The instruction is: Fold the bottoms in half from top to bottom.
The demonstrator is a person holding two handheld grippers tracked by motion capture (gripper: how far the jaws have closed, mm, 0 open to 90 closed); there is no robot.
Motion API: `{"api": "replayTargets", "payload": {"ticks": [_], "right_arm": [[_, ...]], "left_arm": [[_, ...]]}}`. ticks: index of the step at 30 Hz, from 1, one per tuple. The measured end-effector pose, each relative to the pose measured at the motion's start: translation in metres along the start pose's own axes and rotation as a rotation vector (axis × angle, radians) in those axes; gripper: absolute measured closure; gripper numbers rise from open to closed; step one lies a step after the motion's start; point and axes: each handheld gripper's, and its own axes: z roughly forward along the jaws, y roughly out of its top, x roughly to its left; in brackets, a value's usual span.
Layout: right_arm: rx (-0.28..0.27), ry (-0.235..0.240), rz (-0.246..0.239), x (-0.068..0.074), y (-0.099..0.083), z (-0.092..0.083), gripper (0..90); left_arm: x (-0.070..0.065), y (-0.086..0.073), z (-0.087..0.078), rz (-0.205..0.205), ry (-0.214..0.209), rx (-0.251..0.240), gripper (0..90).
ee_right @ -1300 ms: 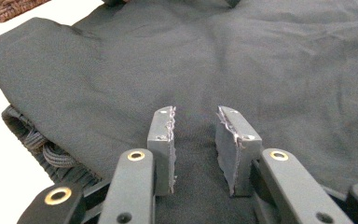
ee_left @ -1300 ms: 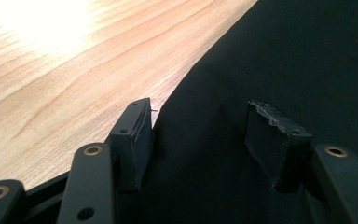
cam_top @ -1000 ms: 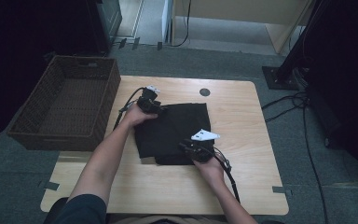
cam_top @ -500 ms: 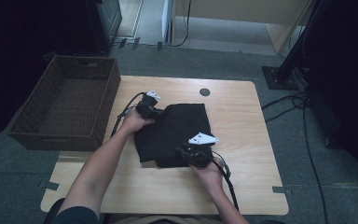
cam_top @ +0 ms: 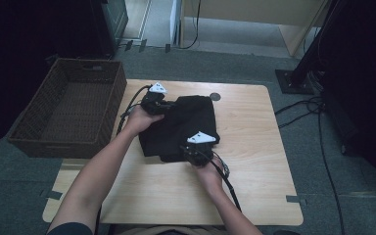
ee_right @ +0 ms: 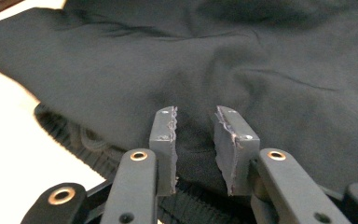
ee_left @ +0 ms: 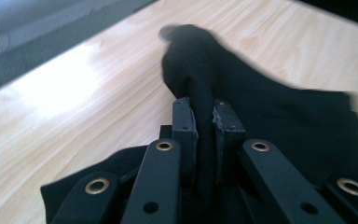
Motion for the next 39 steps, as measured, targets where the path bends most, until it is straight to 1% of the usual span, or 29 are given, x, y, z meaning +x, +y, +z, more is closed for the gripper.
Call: {"api": "replayTargets", "payload": {"ticks": [3,4,6,9,10,12,13,14,15,17,19,21,24,25,27,29,30,31,32,34,36,39], "right_arm": [[-0.013,-0.023,0.023,-0.008,0.011,0.016,71.0],[-0.021,-0.032,0.03,-0.012,0.015,0.022,71.0],[-0.024,-0.042,0.046,-0.016,0.02,0.028,71.6],[-0.029,-0.057,0.061,-0.021,0.027,0.037,71.8],[-0.037,-0.066,0.054,-0.022,0.028,0.039,71.8],[-0.044,-0.068,0.068,-0.023,0.031,0.043,71.8],[-0.05,-0.072,0.068,-0.024,0.031,0.044,71.8],[-0.052,-0.068,0.079,-0.024,0.031,0.045,71.8],[-0.056,-0.072,0.075,-0.024,0.032,0.046,71.8],[-0.062,-0.068,0.076,-0.024,0.031,0.046,71.3],[-0.064,-0.058,0.089,-0.026,0.031,0.045,69.5],[-0.07,-0.041,0.095,-0.029,0.029,0.043,67.5],[-0.061,-0.018,0.113,-0.032,0.03,0.037,61.1],[-0.049,-0.01,0.115,-0.033,0.03,0.033,59.9],[-0.045,-0.002,0.102,-0.034,0.03,0.025,60.2],[-0.045,0.001,0.074,-0.034,0.029,0.015,64.1],[-0.045,0.008,0.069,-0.034,0.03,0.009,66.5],[-0.046,0.01,0.067,-0.034,0.032,0.005,67.7],[-0.05,0.017,0.052,-0.034,0.034,-0.001,69.4],[-0.053,0.017,0.032,-0.033,0.038,-0.01,70.7],[-0.064,0.024,0.032,-0.034,0.042,-0.018,71.5],[-0.083,0.029,0.028,-0.034,0.051,-0.031,72.5]], "left_arm": [[-0.013,0.0,-0.013,0.027,-0.013,-0.04,82.9],[-0.015,-0.001,-0.015,0.025,-0.018,-0.051,82.9],[-0.02,-0.008,-0.02,0.017,-0.031,-0.067,82.9],[-0.028,-0.022,-0.021,0.026,-0.048,-0.054,83.0],[-0.031,-0.026,-0.02,0.025,-0.051,-0.05,83.0],[-0.035,-0.036,-0.018,0.016,-0.059,-0.03,82.9],[-0.037,-0.04,-0.016,0.004,-0.063,-0.027,82.9],[-0.039,-0.045,-0.014,-0.003,-0.07,-0.023,82.9],[-0.041,-0.049,-0.011,-0.012,-0.07,-0.017,82.7],[-0.043,-0.057,-0.006,-0.025,-0.08,0.007,82.9],[-0.045,-0.06,-0.003,-0.043,-0.079,0.014,82.3],[-0.045,-0.061,-0.001,-0.066,-0.067,0.012,80.6],[-0.044,-0.06,-0.002,-0.082,-0.056,0.022,77.4],[-0.044,-0.06,-0.002,-0.079,-0.055,0.027,75.8],[-0.046,-0.059,-0.003,-0.083,-0.063,0.029,72.2],[-0.048,-0.056,-0.007,-0.08,-0.062,0.032,70.1],[-0.048,-0.054,-0.008,-0.078,-0.064,0.031,68.2],[-0.049,-0.051,-0.012,-0.083,-0.059,0.029,66.5],[-0.049,-0.049,-0.015,-0.087,-0.059,0.028,65.3],[-0.048,-0.043,-0.023,-0.077,-0.052,0.022,64.9],[-0.044,-0.037,-0.03,-0.07,-0.04,0.023,64.7],[-0.034,-0.031,-0.037,-0.096,-0.022,0.029,64.8]]}}
